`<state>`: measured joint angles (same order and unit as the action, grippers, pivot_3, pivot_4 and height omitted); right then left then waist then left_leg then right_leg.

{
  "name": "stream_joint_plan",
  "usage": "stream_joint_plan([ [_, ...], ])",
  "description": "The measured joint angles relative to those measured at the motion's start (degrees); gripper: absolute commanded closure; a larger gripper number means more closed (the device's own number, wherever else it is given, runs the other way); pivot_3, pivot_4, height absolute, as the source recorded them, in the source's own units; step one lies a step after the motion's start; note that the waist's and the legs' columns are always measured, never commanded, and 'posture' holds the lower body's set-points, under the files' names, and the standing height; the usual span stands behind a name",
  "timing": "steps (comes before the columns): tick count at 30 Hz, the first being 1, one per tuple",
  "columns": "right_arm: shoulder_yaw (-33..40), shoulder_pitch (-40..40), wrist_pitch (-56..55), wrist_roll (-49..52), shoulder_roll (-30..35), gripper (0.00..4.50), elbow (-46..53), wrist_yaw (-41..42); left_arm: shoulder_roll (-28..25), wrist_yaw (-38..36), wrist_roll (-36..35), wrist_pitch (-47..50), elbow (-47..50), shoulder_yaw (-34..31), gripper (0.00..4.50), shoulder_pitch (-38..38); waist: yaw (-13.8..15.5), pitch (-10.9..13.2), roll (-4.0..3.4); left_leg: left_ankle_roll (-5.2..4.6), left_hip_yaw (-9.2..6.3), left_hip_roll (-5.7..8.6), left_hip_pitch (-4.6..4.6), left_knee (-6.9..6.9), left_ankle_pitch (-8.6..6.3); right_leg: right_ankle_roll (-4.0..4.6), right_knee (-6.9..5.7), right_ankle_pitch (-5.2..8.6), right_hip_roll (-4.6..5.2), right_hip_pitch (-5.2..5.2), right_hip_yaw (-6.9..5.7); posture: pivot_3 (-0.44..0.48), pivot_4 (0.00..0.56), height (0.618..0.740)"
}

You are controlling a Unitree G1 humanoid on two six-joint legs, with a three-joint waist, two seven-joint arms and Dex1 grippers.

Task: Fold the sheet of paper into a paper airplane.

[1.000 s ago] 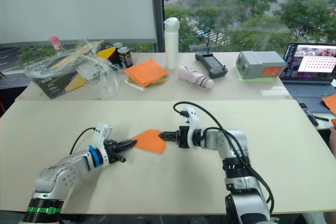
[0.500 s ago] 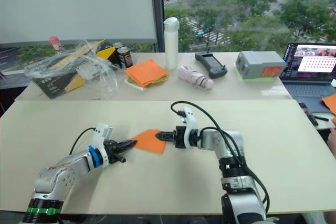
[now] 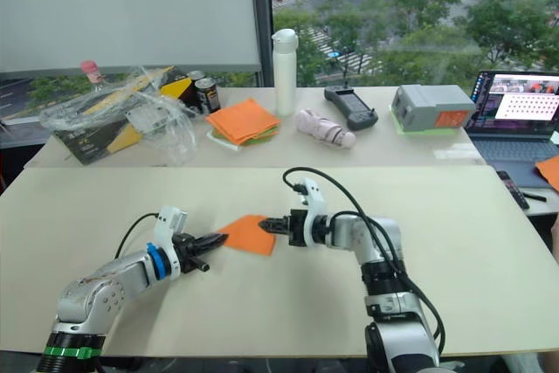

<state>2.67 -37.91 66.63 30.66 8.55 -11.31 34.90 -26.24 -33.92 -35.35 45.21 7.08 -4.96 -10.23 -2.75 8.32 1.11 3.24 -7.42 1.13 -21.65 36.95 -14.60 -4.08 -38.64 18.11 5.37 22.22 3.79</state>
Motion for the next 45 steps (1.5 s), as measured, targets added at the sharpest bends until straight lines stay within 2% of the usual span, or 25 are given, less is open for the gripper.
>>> stream_joint_plan([
  [1,0.0,0.0,-0.1,0.2,0.0,4.42,0.2,0.3,0.0,0.0,0.0,0.0,0.0,0.0,4.50,0.0,0.0,0.0,0.00,0.00,0.00,0.00,0.01,0.00,0.00,0.00,0.00,0.00,0.00,0.00,0.00,0.000,0.150,0.740],
  [2,-0.1,0.0,-0.2,0.4,0.0,4.48,0.5,0.6,0.0,0.0,0.0,0.1,0.1,0.0,4.50,0.1,0.0,0.0,0.00,0.00,0.00,0.00,0.01,0.00,0.00,0.00,0.00,0.00,0.00,-0.01,0.00,0.000,0.150,0.740],
  [9,-5.3,1.6,-4.8,-0.9,3.1,4.48,3.2,3.5,-0.1,0.0,0.0,0.5,0.6,-0.2,4.50,0.2,0.1,0.0,0.00,-0.01,0.00,0.00,-0.02,0.00,-0.01,0.00,0.04,0.00,0.01,0.00,0.00,0.000,0.150,0.740],
  [13,-13.6,6.1,-16.5,-6.1,8.2,4.48,9.5,8.8,-0.2,-0.1,0.0,1.0,0.9,-0.3,4.50,0.2,0.1,0.0,0.00,-0.03,0.02,0.01,-0.05,-0.01,-0.02,0.00,0.10,0.00,0.01,0.00,-0.01,0.000,0.150,0.740],
  [18,-20.5,8.2,-37.2,-15.5,12.0,4.48,11.7,13.3,-0.2,-0.1,0.0,1.1,0.9,-0.4,4.50,0.2,0.1,0.0,0.00,-0.02,0.02,0.00,-0.03,0.00,-0.01,-0.01,0.10,0.00,0.01,0.00,-0.01,0.000,0.150,0.740],
  [22,-22.8,8.2,-49.6,-20.9,12.6,4.48,11.1,14.8,-0.2,-0.1,0.0,1.1,0.9,-0.4,4.50,0.1,0.1,0.0,0.01,-0.02,0.02,0.00,-0.03,0.00,-0.01,-0.01,0.11,0.00,0.01,-0.01,-0.01,0.000,0.150,0.740],
  [30,-28.6,7.3,-81.1,-35.2,17.0,4.48,4.1,16.2,-0.2,-0.1,0.0,1.3,0.9,-0.4,4.50,0.0,0.2,0.0,0.01,-0.02,0.03,0.00,-0.02,0.00,-0.01,0.00,0.12,0.00,0.01,-0.02,-0.01,0.000,0.150,0.740],
  [41,-31.9,4.8,-101.3,-49.3,18.6,4.48,-3.8,12.2,-0.1,-0.1,0.0,1.4,0.9,-0.5,4.50,0.0,0.2,0.0,0.01,0.00,0.04,0.00,0.01,0.00,0.00,0.00,0.12,0.00,0.00,-0.04,0.00,0.000,0.150,0.740],
  [45,-33.2,3.7,-105.1,-53.7,18.9,4.48,-5.2,9.8,-0.1,-0.1,0.0,1.5,0.9,-0.5,4.50,-0.1,0.2,0.0,0.01,0.02,0.04,0.00,0.02,0.01,0.01,0.00,0.12,0.00,0.01,-0.05,0.00,0.000,0.150,0.740],
])
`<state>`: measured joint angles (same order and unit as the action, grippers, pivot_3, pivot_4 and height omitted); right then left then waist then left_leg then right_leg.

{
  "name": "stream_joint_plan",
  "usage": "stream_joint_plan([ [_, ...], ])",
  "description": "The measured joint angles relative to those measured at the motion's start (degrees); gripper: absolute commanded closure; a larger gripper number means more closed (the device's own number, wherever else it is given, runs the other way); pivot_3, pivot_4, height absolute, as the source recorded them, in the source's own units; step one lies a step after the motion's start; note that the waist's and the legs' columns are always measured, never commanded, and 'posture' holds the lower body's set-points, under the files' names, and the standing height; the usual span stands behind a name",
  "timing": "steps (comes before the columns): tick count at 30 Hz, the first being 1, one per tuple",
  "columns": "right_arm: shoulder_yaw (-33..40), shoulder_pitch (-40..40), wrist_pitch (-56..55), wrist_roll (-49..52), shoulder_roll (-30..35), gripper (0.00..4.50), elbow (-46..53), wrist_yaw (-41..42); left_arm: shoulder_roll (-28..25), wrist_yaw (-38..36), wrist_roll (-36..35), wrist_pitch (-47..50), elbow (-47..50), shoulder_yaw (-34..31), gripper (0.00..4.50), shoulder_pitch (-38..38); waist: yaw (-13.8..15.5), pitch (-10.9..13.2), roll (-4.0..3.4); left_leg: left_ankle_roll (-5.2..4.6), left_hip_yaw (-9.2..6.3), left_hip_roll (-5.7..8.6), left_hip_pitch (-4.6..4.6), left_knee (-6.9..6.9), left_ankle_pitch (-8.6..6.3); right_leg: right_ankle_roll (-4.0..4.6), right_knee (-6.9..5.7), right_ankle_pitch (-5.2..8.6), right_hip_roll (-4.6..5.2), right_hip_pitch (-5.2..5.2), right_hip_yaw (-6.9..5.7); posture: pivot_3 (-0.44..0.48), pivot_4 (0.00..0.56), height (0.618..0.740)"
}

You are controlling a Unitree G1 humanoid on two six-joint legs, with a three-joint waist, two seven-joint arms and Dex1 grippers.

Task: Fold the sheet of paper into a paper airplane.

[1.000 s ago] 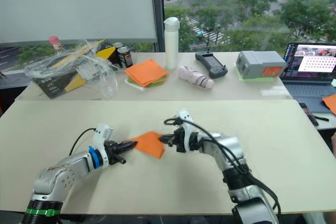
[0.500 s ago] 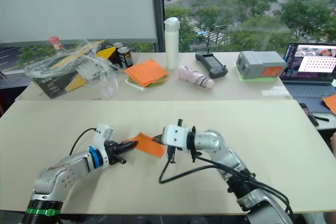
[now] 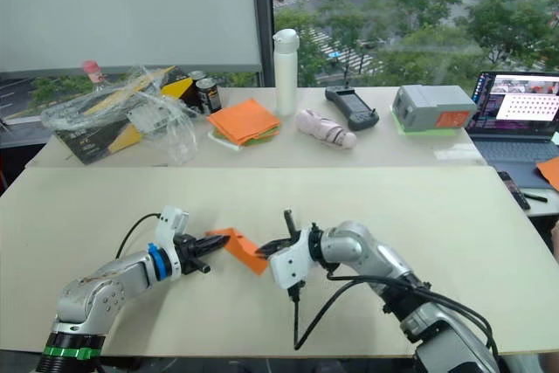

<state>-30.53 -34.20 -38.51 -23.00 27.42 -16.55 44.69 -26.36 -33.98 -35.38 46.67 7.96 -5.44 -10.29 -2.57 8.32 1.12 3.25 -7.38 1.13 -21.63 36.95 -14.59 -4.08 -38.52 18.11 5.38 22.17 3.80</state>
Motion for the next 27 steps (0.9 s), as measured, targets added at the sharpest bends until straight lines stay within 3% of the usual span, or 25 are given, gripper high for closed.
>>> stream_joint_plan([
  [14,-5.1,-7.6,-8.5,-17.8,0.5,4.48,-3.8,-9.7,0.2,0.7,0.0,0.3,-0.4,-0.6,4.50,-0.1,-0.2,0.0,0.01,0.03,0.02,-0.06,0.28,-0.01,0.02,0.00,-0.08,0.00,-0.07,-0.17,0.03,0.000,0.150,0.740],
  [27,-5.4,-8.4,-9.2,-19.0,0.6,4.48,-4.9,-11.0,1.6,1.3,-7.4,6.1,0.6,-6.5,4.50,0.5,-0.2,-0.1,0.10,0.03,0.02,-0.08,0.30,-0.01,0.02,0.00,-0.08,0.00,-0.08,-0.20,0.04,0.000,0.150,0.740],
])
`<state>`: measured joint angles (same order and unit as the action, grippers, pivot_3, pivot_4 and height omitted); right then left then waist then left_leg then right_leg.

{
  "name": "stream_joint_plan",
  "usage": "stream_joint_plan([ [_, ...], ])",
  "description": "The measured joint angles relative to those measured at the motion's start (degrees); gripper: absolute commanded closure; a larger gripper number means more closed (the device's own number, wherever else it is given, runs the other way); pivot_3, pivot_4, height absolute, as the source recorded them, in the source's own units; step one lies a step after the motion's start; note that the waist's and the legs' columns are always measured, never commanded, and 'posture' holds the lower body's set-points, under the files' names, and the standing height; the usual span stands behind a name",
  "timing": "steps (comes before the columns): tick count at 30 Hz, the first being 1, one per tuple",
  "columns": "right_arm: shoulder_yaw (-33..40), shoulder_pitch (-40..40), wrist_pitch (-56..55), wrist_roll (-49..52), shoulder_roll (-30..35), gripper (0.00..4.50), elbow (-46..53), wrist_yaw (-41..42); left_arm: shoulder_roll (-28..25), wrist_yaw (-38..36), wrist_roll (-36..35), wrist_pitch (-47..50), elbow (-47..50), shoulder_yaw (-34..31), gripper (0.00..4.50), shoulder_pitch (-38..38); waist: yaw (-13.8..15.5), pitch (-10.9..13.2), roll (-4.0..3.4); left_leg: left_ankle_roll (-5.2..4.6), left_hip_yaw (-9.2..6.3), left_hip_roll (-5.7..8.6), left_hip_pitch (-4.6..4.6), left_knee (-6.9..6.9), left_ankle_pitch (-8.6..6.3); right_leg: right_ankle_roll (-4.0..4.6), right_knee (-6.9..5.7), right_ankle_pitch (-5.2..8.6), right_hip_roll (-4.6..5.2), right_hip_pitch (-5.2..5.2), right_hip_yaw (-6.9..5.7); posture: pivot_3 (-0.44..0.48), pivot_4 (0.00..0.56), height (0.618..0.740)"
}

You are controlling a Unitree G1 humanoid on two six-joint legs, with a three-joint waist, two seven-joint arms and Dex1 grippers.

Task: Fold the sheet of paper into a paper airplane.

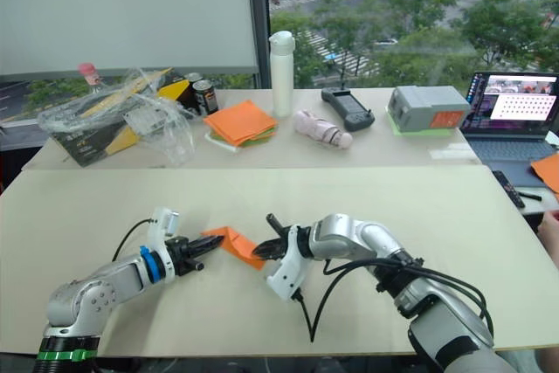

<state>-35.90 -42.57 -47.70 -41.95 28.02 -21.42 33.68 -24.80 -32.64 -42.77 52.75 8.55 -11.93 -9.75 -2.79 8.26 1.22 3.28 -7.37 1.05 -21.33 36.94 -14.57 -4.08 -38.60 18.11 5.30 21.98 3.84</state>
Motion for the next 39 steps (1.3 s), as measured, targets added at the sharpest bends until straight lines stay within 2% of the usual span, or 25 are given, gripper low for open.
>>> stream_joint_plan([
  [4,0.0,0.1,0.0,0.1,0.1,4.48,0.0,0.0,0.3,0.3,-2.4,1.3,0.9,-0.8,4.50,-1.4,0.0,0.0,0.04,0.00,0.00,0.00,0.00,0.00,0.00,0.00,0.00,0.00,0.00,-0.01,0.00,0.000,0.150,0.740],
  [11,0.0,0.2,0.1,0.4,0.1,4.48,0.0,0.1,0.6,1.3,-2.4,1.3,0.9,-0.4,4.50,-3.3,0.0,0.0,0.05,0.00,0.01,0.00,0.00,0.00,0.00,0.00,0.02,0.00,0.00,-0.01,0.00,0.000,0.150,0.740],
  [23,0.1,0.3,0.3,0.5,0.3,4.48,0.1,0.1,1.5,0.7,5.0,-2.7,-3.3,7.7,4.50,-6.1,0.1,-0.1,0.08,0.00,0.01,0.01,0.01,0.00,0.00,0.00,0.06,0.00,0.00,-0.05,0.00,0.000,0.150,0.740],
  [34,0.6,1.2,1.4,2.9,0.3,4.48,0.2,1.7,0.9,-1.8,7.5,-5.0,-4.0,9.0,4.50,-5.2,0.1,-0.1,0.09,0.00,0.01,0.01,0.00,0.00,0.00,0.00,0.07,0.00,0.01,-0.05,0.00,0.000,0.150,0.740],
  [39,1.6,3.6,4.4,9.5,-0.3,4.48,0.4,5.1,0.8,-2.2,8.1,-5.3,-4.0,9.1,4.50,-5.0,0.2,-0.1,0.09,-0.01,0.02,0.03,0.00,0.00,0.00,0.00,0.11,0.00,0.03,-0.09,0.00,0.000,0.150,0.740],
])
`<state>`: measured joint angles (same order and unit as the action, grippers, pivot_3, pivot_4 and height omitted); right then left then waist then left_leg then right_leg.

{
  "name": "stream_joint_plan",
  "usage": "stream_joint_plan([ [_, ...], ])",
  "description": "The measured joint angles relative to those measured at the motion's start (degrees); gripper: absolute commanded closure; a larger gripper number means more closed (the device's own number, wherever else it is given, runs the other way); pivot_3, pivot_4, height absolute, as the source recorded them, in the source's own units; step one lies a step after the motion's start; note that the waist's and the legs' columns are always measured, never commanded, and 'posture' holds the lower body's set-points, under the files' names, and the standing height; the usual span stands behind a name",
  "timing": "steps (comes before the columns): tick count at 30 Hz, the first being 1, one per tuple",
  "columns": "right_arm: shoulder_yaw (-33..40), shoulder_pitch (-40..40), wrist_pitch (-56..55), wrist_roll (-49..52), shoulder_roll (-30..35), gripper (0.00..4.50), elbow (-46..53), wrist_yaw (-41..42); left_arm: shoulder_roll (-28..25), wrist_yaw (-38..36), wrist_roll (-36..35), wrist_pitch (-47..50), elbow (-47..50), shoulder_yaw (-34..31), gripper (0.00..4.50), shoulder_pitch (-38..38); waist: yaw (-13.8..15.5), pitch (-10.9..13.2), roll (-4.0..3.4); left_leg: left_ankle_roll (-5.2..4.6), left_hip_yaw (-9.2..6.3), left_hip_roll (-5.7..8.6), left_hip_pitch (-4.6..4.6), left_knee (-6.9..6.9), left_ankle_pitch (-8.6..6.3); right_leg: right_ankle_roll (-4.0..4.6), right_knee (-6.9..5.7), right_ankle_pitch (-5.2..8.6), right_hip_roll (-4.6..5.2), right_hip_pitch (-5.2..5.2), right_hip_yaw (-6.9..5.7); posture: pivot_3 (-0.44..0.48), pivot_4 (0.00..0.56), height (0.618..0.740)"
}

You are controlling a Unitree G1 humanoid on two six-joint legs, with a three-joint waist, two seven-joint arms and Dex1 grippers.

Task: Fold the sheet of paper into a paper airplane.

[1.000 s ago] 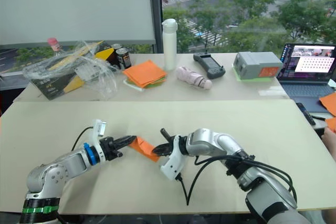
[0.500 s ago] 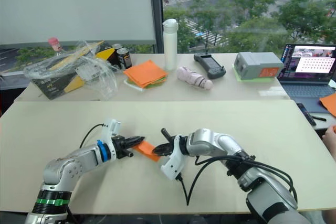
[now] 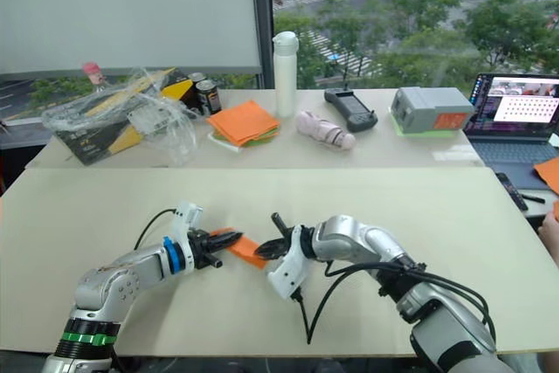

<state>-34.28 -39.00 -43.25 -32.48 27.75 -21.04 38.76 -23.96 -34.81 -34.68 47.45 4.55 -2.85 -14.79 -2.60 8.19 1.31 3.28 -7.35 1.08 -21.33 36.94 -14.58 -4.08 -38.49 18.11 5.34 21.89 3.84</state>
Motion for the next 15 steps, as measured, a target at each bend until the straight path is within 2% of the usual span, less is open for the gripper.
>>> stream_joint_plan([
  [5,0.9,2.1,3.6,9.2,-0.3,4.48,0.7,6.4,0.1,-0.4,0.0,0.0,0.1,0.2,4.50,0.0,0.1,0.0,0.00,-0.03,0.00,0.01,0.00,-0.01,-0.02,0.00,0.07,0.00,0.01,-0.03,0.00,0.000,0.150,0.740],
  [13,1.3,2.4,3.9,13.4,-0.1,1.87,2.6,9.7,0.3,-0.4,0.4,-0.1,0.0,0.2,4.50,0.0,0.0,0.0,0.00,-0.03,-0.01,0.01,0.00,-0.01,-0.02,0.00,0.07,0.00,0.01,-0.03,0.00,0.000,0.150,0.740],
  [14,1.5,2.4,3.9,13.6,-0.2,1.59,2.7,9.7,0.3,-0.4,0.5,-0.1,0.0,0.2,4.50,0.0,0.0,0.0,0.00,-0.03,-0.01,0.01,0.00,-0.01,-0.02,0.00,0.07,0.00,0.01,-0.03,0.00,0.000,0.150,0.740],
  [15,1.6,2.4,3.9,13.9,-0.2,1.59,2.9,9.7,0.4,-0.4,0.5,-0.1,0.0,0.2,4.50,0.0,0.0,0.0,0.00,-0.03,-0.01,0.01,0.00,-0.01,-0.02,0.00,0.07,0.00,0.01,-0.03,0.00,0.000,0.150,0.740],
])
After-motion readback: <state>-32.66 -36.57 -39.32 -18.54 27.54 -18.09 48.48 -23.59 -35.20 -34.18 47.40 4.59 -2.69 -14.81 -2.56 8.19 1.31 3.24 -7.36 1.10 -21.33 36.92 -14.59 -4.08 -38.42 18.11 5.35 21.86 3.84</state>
